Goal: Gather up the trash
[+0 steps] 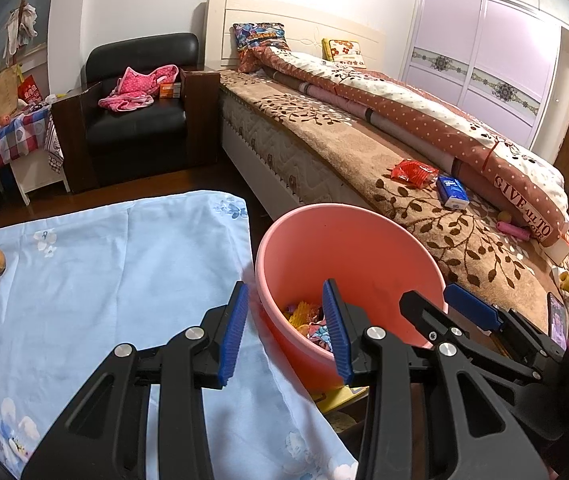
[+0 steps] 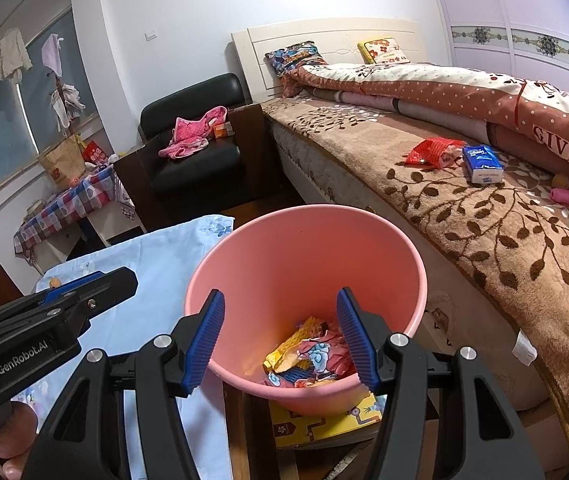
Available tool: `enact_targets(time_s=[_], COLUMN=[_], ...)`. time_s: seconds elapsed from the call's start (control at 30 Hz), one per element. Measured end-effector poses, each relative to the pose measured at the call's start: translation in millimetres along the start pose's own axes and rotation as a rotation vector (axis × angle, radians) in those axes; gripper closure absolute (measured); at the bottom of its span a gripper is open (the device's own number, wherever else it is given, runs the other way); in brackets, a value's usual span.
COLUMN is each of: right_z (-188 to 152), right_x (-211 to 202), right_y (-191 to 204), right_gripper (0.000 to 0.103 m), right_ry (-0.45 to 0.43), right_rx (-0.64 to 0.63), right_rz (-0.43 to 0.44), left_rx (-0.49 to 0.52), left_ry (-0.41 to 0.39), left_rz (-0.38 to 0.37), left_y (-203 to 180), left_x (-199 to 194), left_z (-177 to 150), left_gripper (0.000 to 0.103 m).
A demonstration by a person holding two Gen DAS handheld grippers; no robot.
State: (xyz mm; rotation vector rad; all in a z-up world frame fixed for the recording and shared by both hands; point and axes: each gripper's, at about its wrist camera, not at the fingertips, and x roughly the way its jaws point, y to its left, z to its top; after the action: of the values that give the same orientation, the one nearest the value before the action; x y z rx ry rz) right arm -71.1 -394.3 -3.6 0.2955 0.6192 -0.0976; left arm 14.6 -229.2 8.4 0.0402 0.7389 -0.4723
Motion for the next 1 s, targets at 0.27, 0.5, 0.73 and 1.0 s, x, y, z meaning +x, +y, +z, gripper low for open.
enact_targets(time_s=[0.27, 0.5, 0.73, 1.0], right_z=[-0.4, -0.4, -0.6, -0.8], right_x=[-0.4, 0.2, -0.3, -0.1], right_y=[0.8, 1.3, 2.0, 3.0], right_gripper=[0.045, 0.045, 0.045, 0.045], right_ry=[0.002, 0.001, 0.001, 0.002], right_rx=[0.002, 0.0, 0.0, -0.002], right_rz=[0.0, -0.001, -0.001, -0.002], left_rx=[-0.001, -0.001, -0.001, -0.002], left_ry=[0.0, -0.001, -0.001, -0.001], left_rz=[-0.002, -0.002, -0.002, -0.001], left_y=[0.3, 0.6, 0.7, 1.0], left_x=[-0.9, -1.1, -1.2, -1.1], left_z=[-0.2, -0.4, -0.5, -0.8], left_gripper=[0.064, 0.064, 0.064, 0.064])
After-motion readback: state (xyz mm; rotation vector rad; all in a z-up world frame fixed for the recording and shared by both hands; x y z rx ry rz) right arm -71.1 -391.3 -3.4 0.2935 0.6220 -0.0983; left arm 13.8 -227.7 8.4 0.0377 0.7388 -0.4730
